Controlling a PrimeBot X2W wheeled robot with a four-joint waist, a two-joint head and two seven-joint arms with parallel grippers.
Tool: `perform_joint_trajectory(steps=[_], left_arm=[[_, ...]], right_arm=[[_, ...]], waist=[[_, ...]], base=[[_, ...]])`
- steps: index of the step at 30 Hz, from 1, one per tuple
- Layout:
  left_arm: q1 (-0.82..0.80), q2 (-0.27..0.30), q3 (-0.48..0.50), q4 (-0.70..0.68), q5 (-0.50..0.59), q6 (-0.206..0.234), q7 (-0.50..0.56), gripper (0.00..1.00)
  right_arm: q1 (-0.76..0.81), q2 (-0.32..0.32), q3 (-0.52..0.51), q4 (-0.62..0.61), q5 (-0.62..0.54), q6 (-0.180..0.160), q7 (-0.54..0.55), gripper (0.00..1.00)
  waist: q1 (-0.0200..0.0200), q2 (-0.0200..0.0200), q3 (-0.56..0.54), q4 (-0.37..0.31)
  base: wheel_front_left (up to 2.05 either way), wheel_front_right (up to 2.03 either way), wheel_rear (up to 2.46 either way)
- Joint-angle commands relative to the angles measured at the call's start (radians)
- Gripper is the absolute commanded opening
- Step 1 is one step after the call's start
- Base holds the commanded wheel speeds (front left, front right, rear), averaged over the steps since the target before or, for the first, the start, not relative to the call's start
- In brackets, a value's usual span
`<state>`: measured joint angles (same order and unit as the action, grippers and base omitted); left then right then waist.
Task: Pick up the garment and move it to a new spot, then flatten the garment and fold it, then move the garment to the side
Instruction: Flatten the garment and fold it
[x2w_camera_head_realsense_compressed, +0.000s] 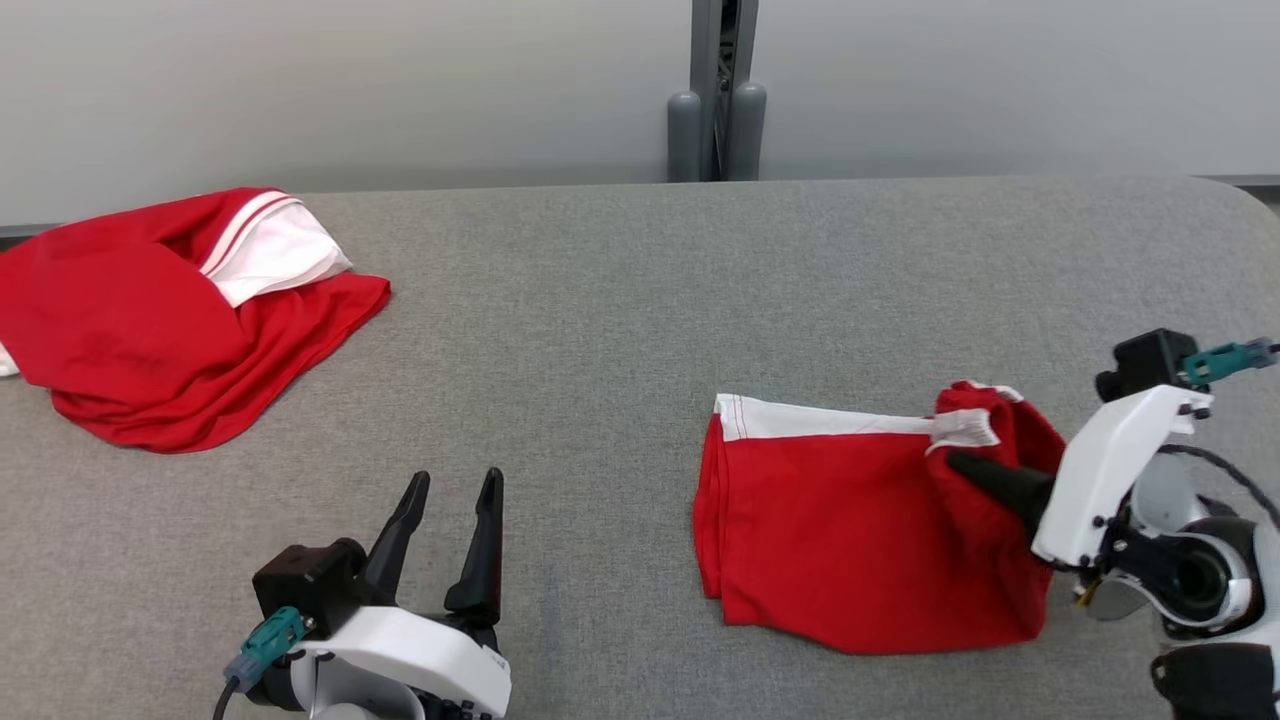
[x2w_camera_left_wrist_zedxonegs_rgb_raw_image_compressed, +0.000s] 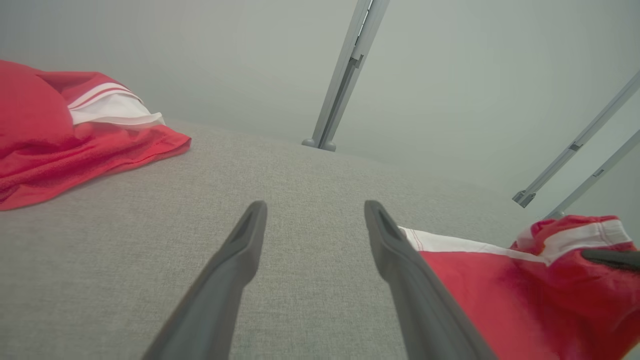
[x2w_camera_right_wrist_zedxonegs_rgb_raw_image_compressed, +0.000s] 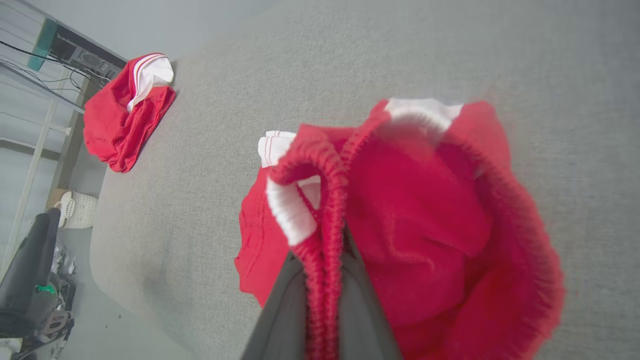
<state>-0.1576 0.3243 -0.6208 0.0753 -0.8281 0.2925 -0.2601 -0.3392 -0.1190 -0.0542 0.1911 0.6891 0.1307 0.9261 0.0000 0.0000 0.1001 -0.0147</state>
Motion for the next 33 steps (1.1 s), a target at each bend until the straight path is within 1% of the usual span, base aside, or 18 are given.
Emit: perform_joint_trajectory(steps=[1,4,7,10,13,16,17,24,28,29,30,31,32,33], left_arm=[[0.005,-0.002,0.002,0.003,0.001,-0.003,-0.005,1.00],[0.009,-0.010,0.001,0.009,0.004,-0.011,-0.005,1.00],[0.012,-0.019,-0.001,0.015,0.009,-0.018,-0.005,1.00],[0.012,-0.026,-0.004,0.021,0.012,-0.024,-0.005,1.00],[0.009,-0.033,-0.008,0.026,0.013,-0.031,-0.006,1.00],[0.000,-0.036,-0.013,0.030,0.018,-0.037,-0.005,1.00],[0.000,-0.036,-0.013,0.030,0.018,-0.037,-0.005,1.00],[-0.022,-0.044,-0.022,0.043,0.023,-0.052,-0.002,1.00],[-0.034,-0.048,-0.024,0.051,0.023,-0.056,-0.001,1.00],[-0.036,-0.050,-0.026,0.054,0.023,-0.056,0.000,1.00],[-0.036,-0.051,-0.026,0.056,0.023,-0.058,-0.001,1.00],[-0.035,-0.052,-0.027,0.059,0.022,-0.059,-0.001,1.00],[-0.034,-0.053,-0.026,0.060,0.021,-0.060,-0.001,1.00],[-0.033,-0.053,-0.026,0.062,0.020,-0.060,-0.001,1.00]], right_arm=[[0.013,0.018,-0.012,-0.027,-0.025,0.000,0.027,0.00],[0.021,0.056,-0.012,-0.067,-0.064,0.000,0.072,0.00],[0.016,0.066,0.012,-0.076,-0.073,0.000,0.095,0.00],[0.006,0.067,0.074,-0.050,-0.034,0.000,0.060,0.00],[-0.017,0.066,0.134,0.004,-0.001,0.000,0.010,0.00],[-0.050,0.066,0.185,0.069,0.003,0.000,-0.050,0.00],[-0.050,0.066,0.185,0.069,0.003,0.000,-0.050,0.00],[-0.168,0.067,0.254,0.311,0.055,0.000,-0.200,0.00],[-0.240,0.066,0.315,0.447,0.079,0.000,-0.269,0.00],[-0.256,0.066,0.328,0.481,0.081,0.000,-0.284,0.22],[-0.271,0.066,0.340,0.512,0.084,0.000,-0.297,0.47],[-0.286,0.066,0.352,0.541,0.090,0.000,-0.308,0.88],[-0.301,0.066,0.365,0.565,0.093,0.000,-0.320,1.00],[-0.315,0.066,0.377,0.587,0.099,0.000,-0.330,1.00]], waist=[[0.0000,0.0000,-0.007,0.007],[0.0000,0.0000,-0.015,0.016],[0.0000,0.0000,-0.021,0.026],[0.0000,0.0000,-0.027,0.036],[0.0000,0.0000,-0.029,0.046],[0.0000,0.0000,-0.027,0.059],[0.0000,0.0000,-0.027,0.059],[0.0000,0.0000,-0.008,0.095],[0.0000,0.0000,0.001,0.113],[0.0000,0.0000,0.003,0.118],[0.0000,0.0000,0.003,0.122],[0.0000,0.0000,0.002,0.125],[0.0000,0.0000,0.002,0.127],[0.0000,0.0000,0.000,0.128]], base=[[0.00,0.00,0.00],[0.00,0.00,0.00],[0.00,0.00,0.00],[0.00,0.00,0.00],[0.00,0.00,0.00],[0.00,0.00,0.00],[0.00,0.00,0.00],[0.00,0.00,0.00],[0.00,0.00,0.00],[0.00,0.00,0.00],[0.00,0.00,0.00],[0.00,0.00,0.00],[0.00,0.00,0.00],[0.00,0.00,0.00]])
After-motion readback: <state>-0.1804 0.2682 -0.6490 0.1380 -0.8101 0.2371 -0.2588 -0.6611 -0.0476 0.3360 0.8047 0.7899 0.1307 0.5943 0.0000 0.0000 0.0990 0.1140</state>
